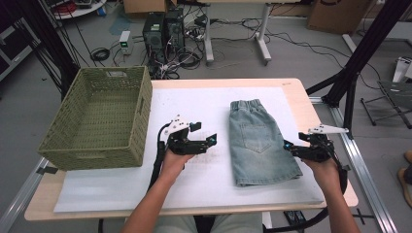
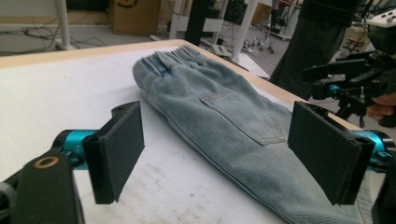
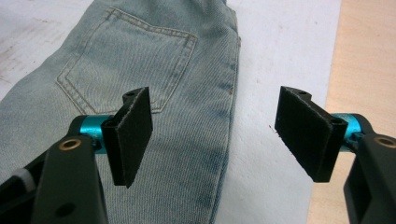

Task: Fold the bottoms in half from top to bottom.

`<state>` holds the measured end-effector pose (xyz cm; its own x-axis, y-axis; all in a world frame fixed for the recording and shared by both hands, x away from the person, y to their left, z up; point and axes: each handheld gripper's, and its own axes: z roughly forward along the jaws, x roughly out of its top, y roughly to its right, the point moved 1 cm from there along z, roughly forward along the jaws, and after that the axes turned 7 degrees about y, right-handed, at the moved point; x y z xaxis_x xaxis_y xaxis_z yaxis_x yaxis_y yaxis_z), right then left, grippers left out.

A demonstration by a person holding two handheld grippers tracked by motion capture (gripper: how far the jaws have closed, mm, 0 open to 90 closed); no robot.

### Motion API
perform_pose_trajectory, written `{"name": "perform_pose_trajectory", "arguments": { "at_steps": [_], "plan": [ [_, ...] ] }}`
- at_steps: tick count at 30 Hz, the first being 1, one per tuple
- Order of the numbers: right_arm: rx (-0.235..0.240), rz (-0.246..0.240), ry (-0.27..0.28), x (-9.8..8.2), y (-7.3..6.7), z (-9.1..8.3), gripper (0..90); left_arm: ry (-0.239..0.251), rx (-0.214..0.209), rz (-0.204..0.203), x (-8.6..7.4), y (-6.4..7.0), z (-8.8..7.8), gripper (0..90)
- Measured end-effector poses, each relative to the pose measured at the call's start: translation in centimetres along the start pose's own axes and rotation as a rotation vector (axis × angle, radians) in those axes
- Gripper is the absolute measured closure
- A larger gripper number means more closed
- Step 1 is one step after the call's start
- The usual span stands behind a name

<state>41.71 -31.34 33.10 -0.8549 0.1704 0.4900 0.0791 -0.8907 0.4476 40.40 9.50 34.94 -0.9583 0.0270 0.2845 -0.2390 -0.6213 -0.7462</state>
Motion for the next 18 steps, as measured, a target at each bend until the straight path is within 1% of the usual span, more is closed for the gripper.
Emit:
{"name": "perform_pose_trajectory", "arguments": {
  "at_steps": [1, 2, 6, 7, 9, 11, 13, 16, 18],
  "plan": [
    [-0.001, 0.000, -0.003, 0.0, 0.0, 0.1, 28.2, -0.012, -0.011, -0.009, -0.1, 0.1, 0.4, 20.9],
    [0.000, 0.000, -0.008, 0.0, 0.1, 0.2, 28.3, -0.025, -0.013, -0.008, -0.3, 0.2, 0.7, 22.8],
    [0.004, -0.001, -0.049, -0.3, 0.1, 1.1, 31.1, -0.065, -0.005, -0.015, -0.9, 0.5, 2.3, 23.2],
    [0.005, -0.008, -0.060, -0.4, 0.1, 1.3, 32.2, -0.076, -0.007, -0.012, -1.1, 0.6, 2.8, 23.7],
    [0.000, -0.003, -0.071, -0.6, 0.2, 1.7, 32.7, -0.095, -0.001, -0.003, -1.4, 0.8, 3.6, 25.6],
    [-0.010, 0.006, -0.088, -0.8, 0.5, 2.1, 35.5, -0.107, 0.012, -0.003, -1.7, 0.9, 4.5, 29.2],
    [-0.011, 0.019, -0.098, -0.8, 0.6, 2.2, 38.0, -0.128, 0.025, 0.014, -1.9, 1.1, 5.4, 30.3],
    [-0.005, 0.023, -0.107, -0.8, 0.8, 2.3, 40.3, -0.183, 0.048, 0.013, -2.5, 1.2, 6.9, 33.2],
    [-0.006, 0.020, -0.124, -0.9, 0.7, 2.5, 41.7, -0.226, 0.052, 0.006, -2.9, 1.2, 7.7, 34.0]
  ]
}}
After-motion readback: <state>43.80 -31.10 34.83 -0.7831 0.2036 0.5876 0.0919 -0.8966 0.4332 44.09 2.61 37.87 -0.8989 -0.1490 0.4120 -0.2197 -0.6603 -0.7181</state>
